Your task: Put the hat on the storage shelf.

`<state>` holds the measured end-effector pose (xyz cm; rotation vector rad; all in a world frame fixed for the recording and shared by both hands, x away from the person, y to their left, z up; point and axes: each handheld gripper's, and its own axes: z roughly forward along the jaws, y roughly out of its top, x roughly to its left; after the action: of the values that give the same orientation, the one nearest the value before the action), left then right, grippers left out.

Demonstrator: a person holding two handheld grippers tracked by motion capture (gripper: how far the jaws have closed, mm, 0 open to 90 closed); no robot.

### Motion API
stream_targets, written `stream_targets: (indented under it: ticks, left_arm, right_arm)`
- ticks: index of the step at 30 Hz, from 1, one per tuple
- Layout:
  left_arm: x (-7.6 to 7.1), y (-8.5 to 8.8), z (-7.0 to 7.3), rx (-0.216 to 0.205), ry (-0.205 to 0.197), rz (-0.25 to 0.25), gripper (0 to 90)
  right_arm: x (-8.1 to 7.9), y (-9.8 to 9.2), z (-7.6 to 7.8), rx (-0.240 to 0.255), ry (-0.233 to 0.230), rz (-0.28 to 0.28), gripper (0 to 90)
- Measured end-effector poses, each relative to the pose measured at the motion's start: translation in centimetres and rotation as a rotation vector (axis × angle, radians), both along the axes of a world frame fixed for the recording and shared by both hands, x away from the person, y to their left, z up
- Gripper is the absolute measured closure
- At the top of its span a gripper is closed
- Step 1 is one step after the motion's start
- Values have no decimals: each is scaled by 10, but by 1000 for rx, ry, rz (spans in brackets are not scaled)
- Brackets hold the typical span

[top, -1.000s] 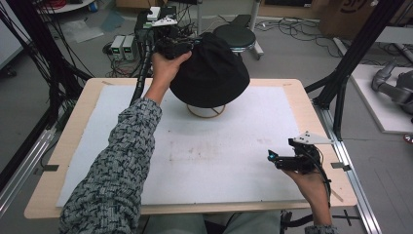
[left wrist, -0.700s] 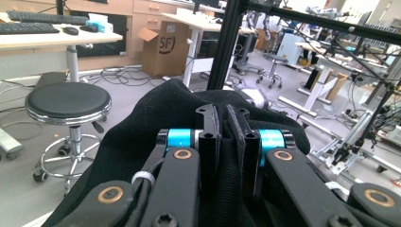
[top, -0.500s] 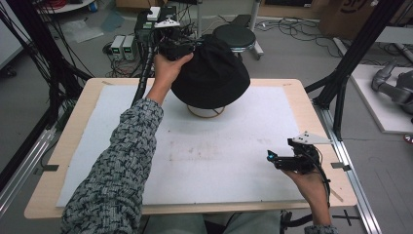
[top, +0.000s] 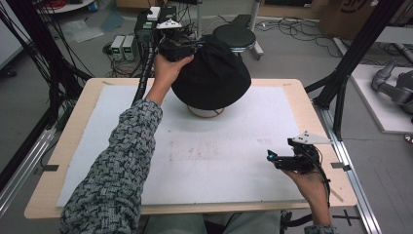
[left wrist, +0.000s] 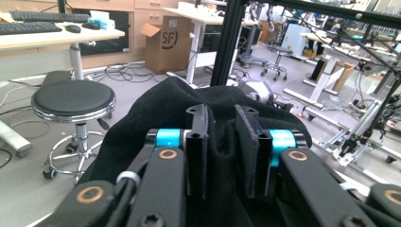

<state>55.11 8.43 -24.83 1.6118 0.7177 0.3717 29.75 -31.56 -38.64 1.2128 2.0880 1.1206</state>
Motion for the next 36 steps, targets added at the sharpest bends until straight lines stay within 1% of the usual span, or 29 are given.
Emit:
stream_targets:
  ticks: [6,12,17,21,24,25,29,31,33,36]
  left_arm:
    - [0,2,0,2,14,-7,685]
    - [0,3,1,12,5,-5,669]
    - [-1,4,1,14,10,-8,661]
    - [-2,5,1,20,0,-7,643]
    - [-4,7,3,34,-11,-5,630]
    - [-5,7,4,35,-11,-5,628]
    - [-7,11,6,38,-18,-3,617]
    - [-7,12,7,38,-18,-2,608]
    - [-9,15,9,48,-23,-3,594]
    - [-11,19,11,48,-23,-3,576]
  right_arm:
    - [1,1,0,-5,0,3,104]
    - [1,2,0,-2,2,5,103]
    - [2,2,-1,-4,1,5,104]
    - [2,1,-1,0,4,3,104]
    - [4,-1,-2,-1,2,4,104]
    - [4,0,-2,5,5,0,104]
    - [6,2,-1,1,-2,11,104]
    - [7,3,-1,5,2,10,103]
    - [9,5,-1,4,3,16,104]
    - [11,5,-2,2,7,20,103]
